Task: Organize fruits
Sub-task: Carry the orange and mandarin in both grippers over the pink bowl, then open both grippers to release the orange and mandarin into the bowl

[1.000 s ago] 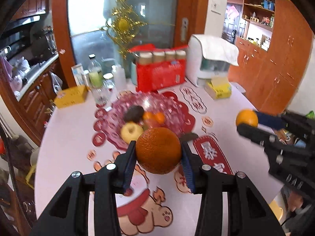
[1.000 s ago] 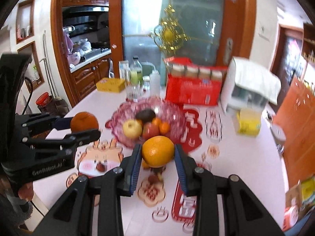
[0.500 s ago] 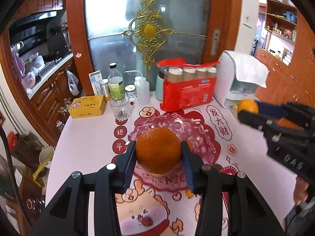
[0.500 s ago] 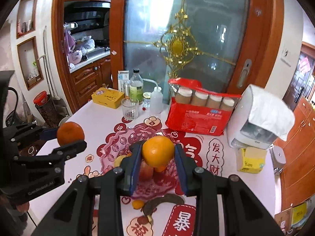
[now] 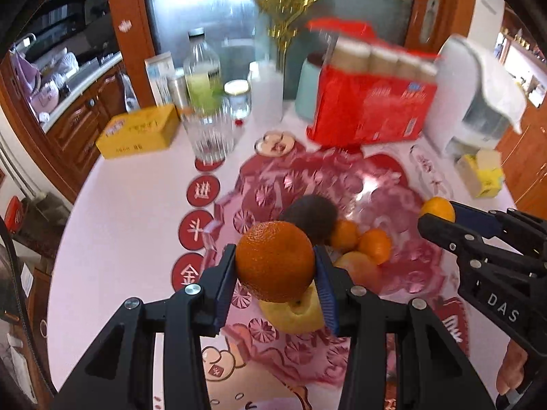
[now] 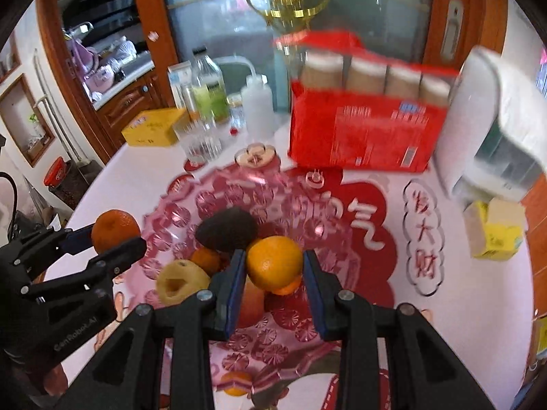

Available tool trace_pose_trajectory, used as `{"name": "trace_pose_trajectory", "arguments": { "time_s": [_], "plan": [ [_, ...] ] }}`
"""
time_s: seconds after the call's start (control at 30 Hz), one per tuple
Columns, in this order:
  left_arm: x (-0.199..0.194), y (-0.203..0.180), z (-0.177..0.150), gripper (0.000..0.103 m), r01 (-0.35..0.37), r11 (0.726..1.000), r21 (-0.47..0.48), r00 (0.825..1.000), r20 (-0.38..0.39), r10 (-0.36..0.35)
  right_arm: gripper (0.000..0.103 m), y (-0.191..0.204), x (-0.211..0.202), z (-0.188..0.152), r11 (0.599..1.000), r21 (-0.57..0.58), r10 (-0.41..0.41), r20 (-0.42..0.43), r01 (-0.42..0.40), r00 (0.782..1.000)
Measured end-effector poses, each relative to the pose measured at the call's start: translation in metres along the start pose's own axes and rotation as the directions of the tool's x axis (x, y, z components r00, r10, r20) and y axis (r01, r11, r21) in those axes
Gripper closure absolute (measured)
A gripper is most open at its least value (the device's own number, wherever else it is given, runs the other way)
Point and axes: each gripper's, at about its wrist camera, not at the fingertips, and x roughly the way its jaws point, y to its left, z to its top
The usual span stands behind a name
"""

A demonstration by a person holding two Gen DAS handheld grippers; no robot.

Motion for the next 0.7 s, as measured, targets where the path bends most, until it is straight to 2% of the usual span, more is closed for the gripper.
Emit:
{"name": "trace_pose_trajectory", "arguments": {
  "time_s": [0.1,0.33,0.37,0.5,0.6,0.7],
  "plan": [
    [0.026,-0.001,-0.003,0.061,0.0,1.0,0.0,0.999,-0.035,0.0,0.069,-0.002,0.027,-0.006,1.0,0.011,0.006,-0.043,-0.005,0.999],
    [0.054,-0.009,-0.008,0.06,-0.034,0.999,0.037,0.998,-0.054,0.036,0.068,-0.004,0.057,-0.013,1.0,0.018,0.016,-0.093,-0.015,0.995],
    [0.055,-0.01,-0.009,0.056,-0.037,0.998,0.041,0.998,-0.049,0.039,0.068,-0.004,0.059,-0.013,1.0,0.019,0.02,-0.095,-0.018,0.995],
    [0.051,-0.009,-0.009,0.029,-0.044,0.999,0.03,0.999,-0.02,0.044,0.068,-0.004,0.065,-0.014,0.999,0.031,0.04,-0.112,-0.037,0.993],
    [0.048,-0.006,-0.009,0.018,-0.069,0.997,0.025,0.998,-0.011,0.069,0.065,-0.006,0.065,-0.016,0.998,0.049,0.05,-0.104,-0.045,0.993],
    [0.046,-0.002,-0.01,0.014,-0.066,0.998,0.013,0.998,-0.015,0.067,0.059,-0.009,0.062,-0.017,0.996,0.07,0.056,-0.098,-0.049,0.994]
  ]
}}
